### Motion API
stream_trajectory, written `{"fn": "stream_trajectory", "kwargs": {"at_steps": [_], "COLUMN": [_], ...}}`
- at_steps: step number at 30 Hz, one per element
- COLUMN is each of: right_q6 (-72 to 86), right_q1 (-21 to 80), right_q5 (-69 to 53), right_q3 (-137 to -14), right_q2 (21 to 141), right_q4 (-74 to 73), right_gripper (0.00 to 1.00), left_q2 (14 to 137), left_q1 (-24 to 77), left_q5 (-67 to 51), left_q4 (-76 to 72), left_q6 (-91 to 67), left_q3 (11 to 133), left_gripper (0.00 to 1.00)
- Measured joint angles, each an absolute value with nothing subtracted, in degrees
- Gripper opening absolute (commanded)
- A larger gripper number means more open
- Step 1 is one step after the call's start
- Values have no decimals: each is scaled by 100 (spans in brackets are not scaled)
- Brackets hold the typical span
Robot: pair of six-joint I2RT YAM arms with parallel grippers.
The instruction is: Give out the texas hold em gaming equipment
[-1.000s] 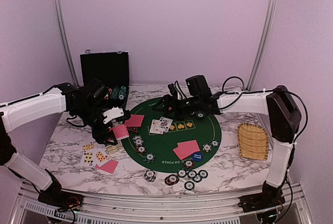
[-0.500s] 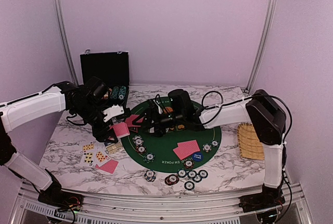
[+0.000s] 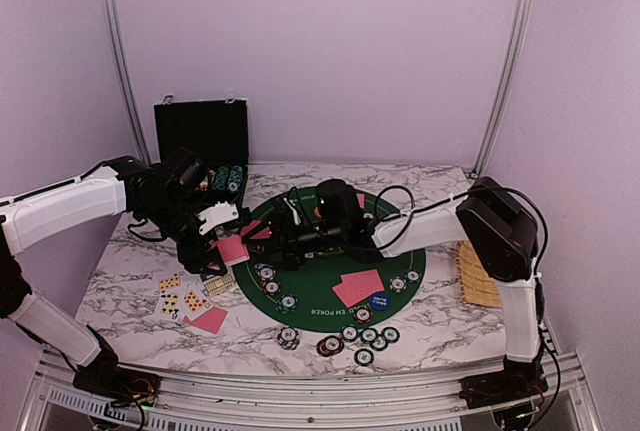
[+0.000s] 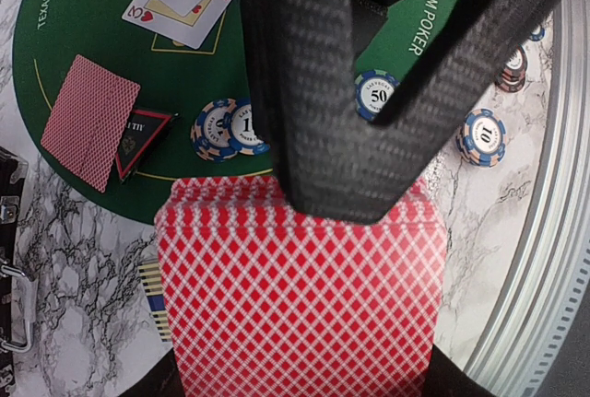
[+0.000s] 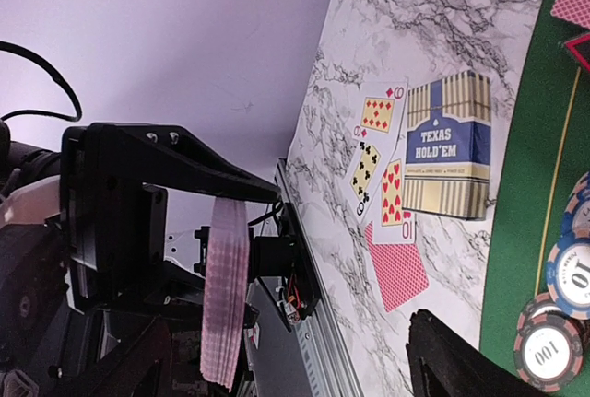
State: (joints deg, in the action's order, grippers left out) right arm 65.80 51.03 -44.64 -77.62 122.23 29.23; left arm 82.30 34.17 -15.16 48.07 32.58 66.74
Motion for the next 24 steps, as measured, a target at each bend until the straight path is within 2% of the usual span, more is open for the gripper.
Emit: {"fn": "stream_trajectory", "kwargs": {"at_steps": [24], "right_q6": [7406], "right_q1": [5398], "right_q5": [-4521], "right_q3": [-8427], "right_q2": [13034], "right_q4": [3903], "right_gripper": [84], "left_q2": [8230], "left_q1": [3415], "left_q5": [-1516], "left_q4": [4807], "left_q6": [3256], "left_q3": [6674], "left_gripper": [0]}}
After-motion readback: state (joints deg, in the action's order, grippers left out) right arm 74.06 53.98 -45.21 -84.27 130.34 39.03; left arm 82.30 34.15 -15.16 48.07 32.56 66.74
